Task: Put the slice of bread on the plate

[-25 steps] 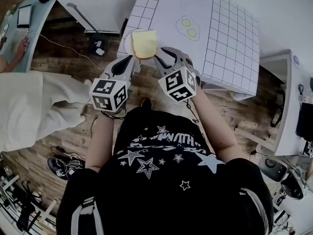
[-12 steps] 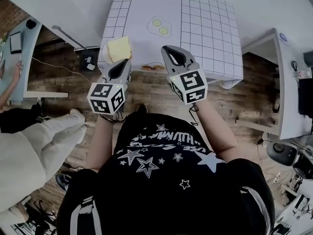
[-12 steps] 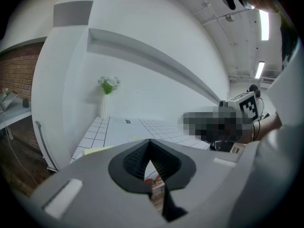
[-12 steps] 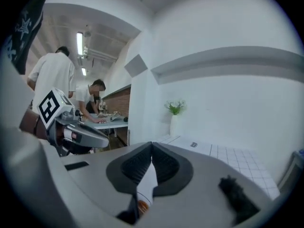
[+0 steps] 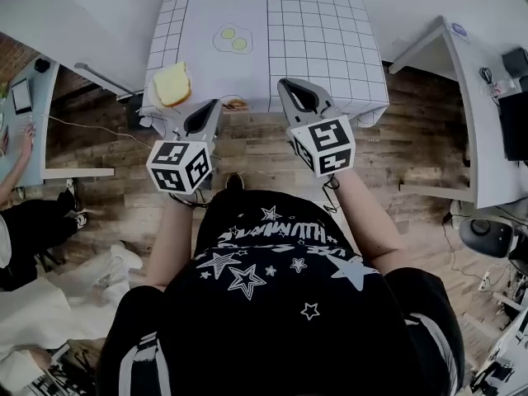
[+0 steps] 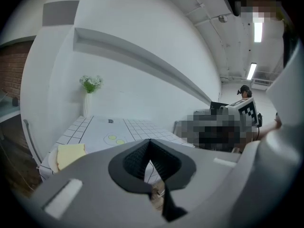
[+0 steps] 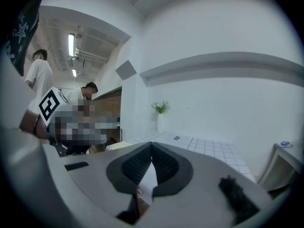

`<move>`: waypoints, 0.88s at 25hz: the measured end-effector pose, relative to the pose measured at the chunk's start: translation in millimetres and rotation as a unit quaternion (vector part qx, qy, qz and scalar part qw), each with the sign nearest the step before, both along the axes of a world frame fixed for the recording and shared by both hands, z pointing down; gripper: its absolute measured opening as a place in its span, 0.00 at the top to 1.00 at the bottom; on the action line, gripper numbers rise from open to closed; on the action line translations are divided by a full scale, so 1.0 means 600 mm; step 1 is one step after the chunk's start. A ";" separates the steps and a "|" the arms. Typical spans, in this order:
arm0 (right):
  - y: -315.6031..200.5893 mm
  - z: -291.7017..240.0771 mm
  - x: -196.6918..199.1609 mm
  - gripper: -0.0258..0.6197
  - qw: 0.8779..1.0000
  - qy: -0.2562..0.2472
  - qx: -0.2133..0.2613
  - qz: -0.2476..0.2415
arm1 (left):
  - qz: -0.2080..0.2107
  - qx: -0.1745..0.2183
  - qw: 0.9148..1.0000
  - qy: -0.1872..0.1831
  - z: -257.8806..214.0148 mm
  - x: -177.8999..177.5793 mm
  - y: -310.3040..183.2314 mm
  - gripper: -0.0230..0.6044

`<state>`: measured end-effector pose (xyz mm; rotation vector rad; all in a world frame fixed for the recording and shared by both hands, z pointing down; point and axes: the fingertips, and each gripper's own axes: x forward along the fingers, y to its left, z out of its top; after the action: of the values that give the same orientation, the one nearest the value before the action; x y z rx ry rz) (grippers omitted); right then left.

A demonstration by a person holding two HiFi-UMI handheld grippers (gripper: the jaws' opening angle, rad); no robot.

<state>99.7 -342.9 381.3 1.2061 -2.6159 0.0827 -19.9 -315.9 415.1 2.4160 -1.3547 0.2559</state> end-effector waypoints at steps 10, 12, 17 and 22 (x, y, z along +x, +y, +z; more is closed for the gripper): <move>0.080 -0.012 0.108 0.94 1.000 -0.013 -0.004 0.009 | -0.019 0.006 1.000 -0.019 -0.011 0.072 0.073 0.96; 0.107 -0.007 0.133 0.94 1.000 -0.010 -0.008 0.006 | -0.029 0.009 0.999 -0.023 -0.009 0.091 0.098 0.96; 0.180 0.033 0.169 0.94 1.000 0.004 -0.015 -0.014 | -0.052 0.016 0.998 -0.023 0.019 0.123 0.168 0.96; 0.189 0.042 0.191 0.94 1.000 0.012 -0.009 -0.024 | -0.061 0.024 0.998 -0.023 0.029 0.144 0.174 0.96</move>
<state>214.2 -229.4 406.3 1.1323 -2.6165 0.0820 66.5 -211.3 432.6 2.3670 -1.5389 0.2511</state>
